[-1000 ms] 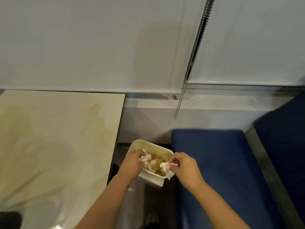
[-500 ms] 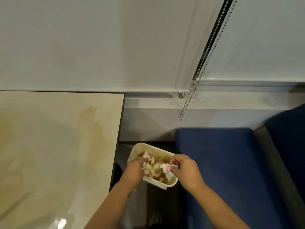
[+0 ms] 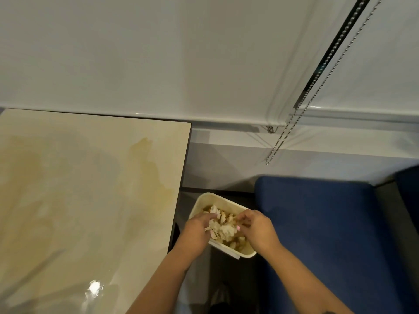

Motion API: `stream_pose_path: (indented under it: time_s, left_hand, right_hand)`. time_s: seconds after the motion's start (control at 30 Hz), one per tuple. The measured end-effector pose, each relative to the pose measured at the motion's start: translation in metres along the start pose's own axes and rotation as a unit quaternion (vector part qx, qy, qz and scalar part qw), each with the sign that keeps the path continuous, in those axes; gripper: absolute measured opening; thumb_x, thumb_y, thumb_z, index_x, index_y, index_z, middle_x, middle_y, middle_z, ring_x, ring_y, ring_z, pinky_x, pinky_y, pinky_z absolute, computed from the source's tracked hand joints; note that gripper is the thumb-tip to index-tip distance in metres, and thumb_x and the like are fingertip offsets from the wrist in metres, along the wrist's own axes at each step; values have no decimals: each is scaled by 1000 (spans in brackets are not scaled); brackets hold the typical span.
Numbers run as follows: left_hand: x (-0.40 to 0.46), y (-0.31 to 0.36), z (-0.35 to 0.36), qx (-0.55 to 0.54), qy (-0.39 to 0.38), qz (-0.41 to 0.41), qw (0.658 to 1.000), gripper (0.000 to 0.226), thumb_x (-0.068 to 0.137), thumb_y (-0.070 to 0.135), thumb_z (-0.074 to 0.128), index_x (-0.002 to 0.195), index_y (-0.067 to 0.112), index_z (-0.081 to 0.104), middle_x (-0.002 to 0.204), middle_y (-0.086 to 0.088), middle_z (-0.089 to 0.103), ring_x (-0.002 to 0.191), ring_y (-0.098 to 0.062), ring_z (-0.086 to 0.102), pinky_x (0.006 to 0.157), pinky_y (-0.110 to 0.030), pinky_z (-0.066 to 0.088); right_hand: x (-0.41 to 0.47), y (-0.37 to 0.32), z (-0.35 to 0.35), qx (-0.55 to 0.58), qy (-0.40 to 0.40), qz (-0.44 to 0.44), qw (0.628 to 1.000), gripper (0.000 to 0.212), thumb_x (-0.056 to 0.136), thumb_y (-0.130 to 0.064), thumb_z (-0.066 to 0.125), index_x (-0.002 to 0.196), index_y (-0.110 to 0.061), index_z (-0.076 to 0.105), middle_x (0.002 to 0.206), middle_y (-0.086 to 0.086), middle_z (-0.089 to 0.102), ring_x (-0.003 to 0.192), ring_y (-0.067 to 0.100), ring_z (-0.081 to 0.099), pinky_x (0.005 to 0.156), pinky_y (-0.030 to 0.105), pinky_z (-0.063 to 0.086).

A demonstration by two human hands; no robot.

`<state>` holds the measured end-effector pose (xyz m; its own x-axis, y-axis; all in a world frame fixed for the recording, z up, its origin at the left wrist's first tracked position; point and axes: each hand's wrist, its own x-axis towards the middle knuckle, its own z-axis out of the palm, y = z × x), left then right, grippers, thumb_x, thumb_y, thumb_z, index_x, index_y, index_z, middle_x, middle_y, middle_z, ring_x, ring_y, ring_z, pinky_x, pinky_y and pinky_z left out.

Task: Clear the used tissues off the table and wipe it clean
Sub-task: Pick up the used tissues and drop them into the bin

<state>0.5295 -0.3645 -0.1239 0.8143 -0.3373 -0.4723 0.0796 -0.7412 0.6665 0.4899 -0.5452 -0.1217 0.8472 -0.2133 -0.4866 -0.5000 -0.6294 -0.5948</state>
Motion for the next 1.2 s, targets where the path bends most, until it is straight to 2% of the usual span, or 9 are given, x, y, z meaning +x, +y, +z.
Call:
stream_pose_path:
  time_s: [0.23, 0.37, 0.53, 0.63, 0.73, 0.9, 0.97, 1.07, 1.2]
  left_hand:
    - [-16, 9, -7, 3, 27, 31, 999, 45, 87, 6, 60, 127, 27, 55, 124, 3, 55, 105, -4, 54, 96, -22, 46]
    - [-39, 16, -13, 3, 64, 49, 997, 41, 86, 10, 63, 122, 29, 59, 120, 6, 57, 101, -2, 56, 92, -19, 47]
    - [-86, 17, -17, 10, 111, 65, 992, 39, 85, 14, 65, 120, 28, 60, 122, 7, 56, 103, -4, 55, 90, -12, 39]
    - [-122, 12, -20, 21, 142, 63, 988, 38, 86, 15, 64, 121, 28, 60, 121, 10, 56, 99, 2, 49, 87, -7, 34]
    - [-161, 4, -26, 18, 173, 60, 983, 36, 86, 13, 63, 119, 28, 61, 118, 11, 57, 103, -2, 51, 91, -10, 33]
    - [-224, -28, -37, 11, 214, 20, 977, 34, 85, 10, 60, 115, 25, 62, 118, 9, 57, 109, -8, 53, 94, -18, 39]
    - [-246, -46, -43, 18, 225, -12, 974, 35, 85, 11, 62, 116, 28, 61, 120, 12, 56, 110, -6, 52, 94, -17, 39]
    - [-272, -69, -49, 37, 224, -56, 972, 47, 82, 13, 67, 124, 30, 55, 125, 13, 53, 113, -5, 50, 93, -14, 36]
    - [-286, -88, -48, 59, 182, -113, 975, 69, 72, 27, 78, 133, 29, 45, 133, 10, 45, 119, -11, 45, 101, -24, 39]
  right_hand:
    - [-16, -8, -5, -6, 7, -32, 999, 22, 82, -17, 71, 101, -26, 66, 111, -7, 57, 101, 11, 60, 89, 32, 52]
    - [-35, -20, -11, -16, 26, -69, 997, 21, 81, -19, 71, 101, -25, 66, 101, -12, 53, 95, 10, 59, 84, 29, 51]
    - [-70, -39, -12, -35, 30, -109, 993, 24, 80, -20, 71, 103, -25, 66, 98, -14, 53, 94, 10, 59, 84, 28, 49]
    - [-94, -51, -8, -47, 23, -131, 990, 26, 81, -22, 71, 105, -26, 65, 104, -11, 58, 93, 11, 59, 83, 28, 49]
    - [-117, -62, 1, -46, 15, -158, 986, 26, 81, -25, 70, 107, -27, 65, 109, -9, 63, 95, 11, 57, 84, 25, 46]
    - [-154, -87, 22, -61, -17, -224, 973, 27, 82, -27, 70, 108, -25, 64, 107, -8, 58, 93, 7, 50, 80, 22, 39]
    - [-168, -98, 35, -64, -42, -237, 968, 28, 81, -27, 71, 108, -26, 63, 103, -10, 56, 92, 7, 50, 79, 23, 41]
    - [-182, -113, 58, -84, -82, -258, 959, 31, 80, -26, 72, 109, -26, 62, 100, -9, 52, 89, 8, 51, 78, 24, 43]
    - [-193, -126, 91, -125, -135, -287, 940, 38, 78, -27, 73, 113, -28, 57, 112, -7, 53, 95, 10, 52, 81, 23, 43]
